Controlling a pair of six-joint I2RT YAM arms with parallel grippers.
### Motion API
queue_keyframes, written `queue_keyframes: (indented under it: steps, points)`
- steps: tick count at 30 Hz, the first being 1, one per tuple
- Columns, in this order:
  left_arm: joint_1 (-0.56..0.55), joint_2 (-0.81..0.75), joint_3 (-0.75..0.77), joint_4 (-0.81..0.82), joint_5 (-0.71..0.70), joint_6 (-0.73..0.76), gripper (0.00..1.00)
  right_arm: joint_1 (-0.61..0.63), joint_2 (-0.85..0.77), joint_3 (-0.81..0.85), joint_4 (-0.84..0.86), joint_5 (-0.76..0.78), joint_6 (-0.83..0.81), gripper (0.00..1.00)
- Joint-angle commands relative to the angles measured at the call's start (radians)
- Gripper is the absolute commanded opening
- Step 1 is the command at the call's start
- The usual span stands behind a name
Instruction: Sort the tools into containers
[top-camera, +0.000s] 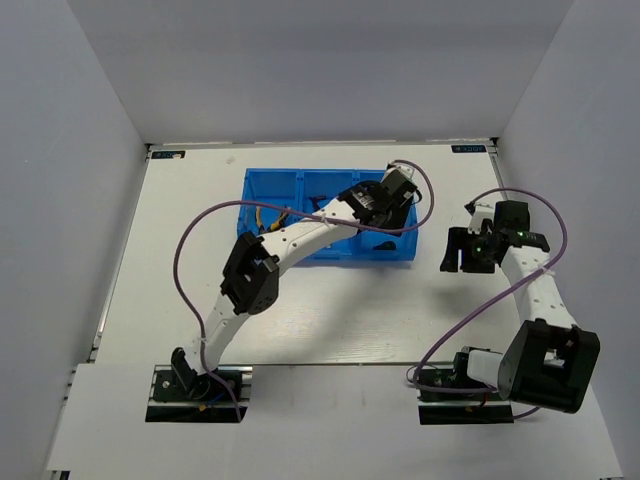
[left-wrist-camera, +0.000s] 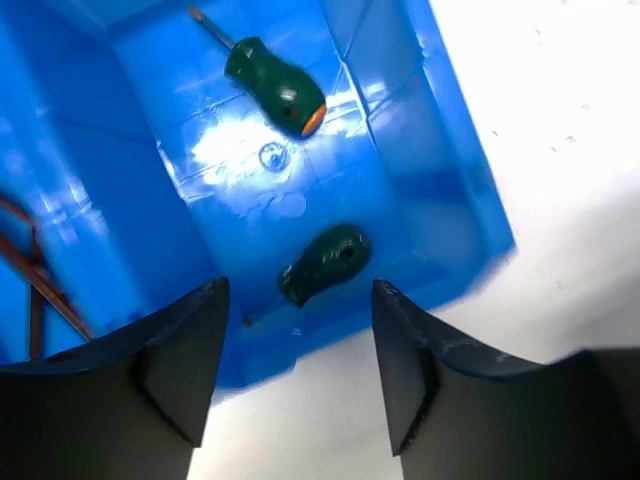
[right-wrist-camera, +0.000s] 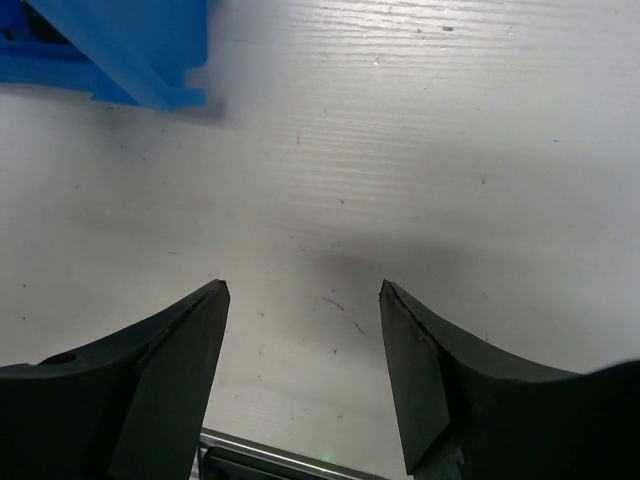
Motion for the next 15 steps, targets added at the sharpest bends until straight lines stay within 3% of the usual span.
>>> queue_keyframes:
  steps: [1, 2, 3, 5, 6, 8, 9, 10, 12, 15]
  points:
    - [-0.003, -0.249, -0.059, 0.077, 0.023, 0.030, 0.68, -0.004, -0.054, -0.017, 0.000, -0.043, -0.046, 0.68]
    - [-0.003, -0.300, -0.104, 0.106, 0.011, 0.030, 0.65, -0.004, -0.059, -0.041, 0.008, -0.038, -0.052, 0.70]
    - [-0.003, -0.358, -0.221, 0.125, -0.003, 0.030, 0.60, -0.004, -0.073, -0.047, 0.014, -0.038, -0.055, 0.90]
    - [-0.003, -0.569, -0.378, 0.201, -0.027, 0.030, 0.54, -0.006, -0.085, -0.060, 0.016, -0.026, -0.037, 0.91]
    - [-0.003, -0.647, -0.558, 0.235, -0.036, 0.030, 0.54, -0.003, -0.090, -0.064, 0.028, 0.000, -0.028, 0.91]
    - [-0.003, -0.809, -0.738, 0.295, -0.036, 0.021, 0.66, -0.001, -0.102, -0.063, 0.036, 0.026, 0.020, 0.91]
    - [-0.003, -0.966, -0.900, 0.347, -0.053, 0.021, 0.75, -0.003, -0.100, -0.054, 0.030, 0.038, 0.025, 0.91]
    - [-0.003, -1.037, -0.969, 0.359, -0.053, 0.005, 0.97, -0.003, -0.100, -0.052, 0.030, 0.042, 0.031, 0.91]
    - [-0.003, -1.213, -1.111, 0.334, -0.113, -0.050, 1.00, -0.004, -0.100, -0.053, 0.016, 0.043, 0.034, 0.91]
    - [-0.003, -1.341, -1.210, 0.231, -0.199, -0.117, 1.00, -0.004, -0.123, -0.067, 0.020, 0.022, 0.080, 0.91]
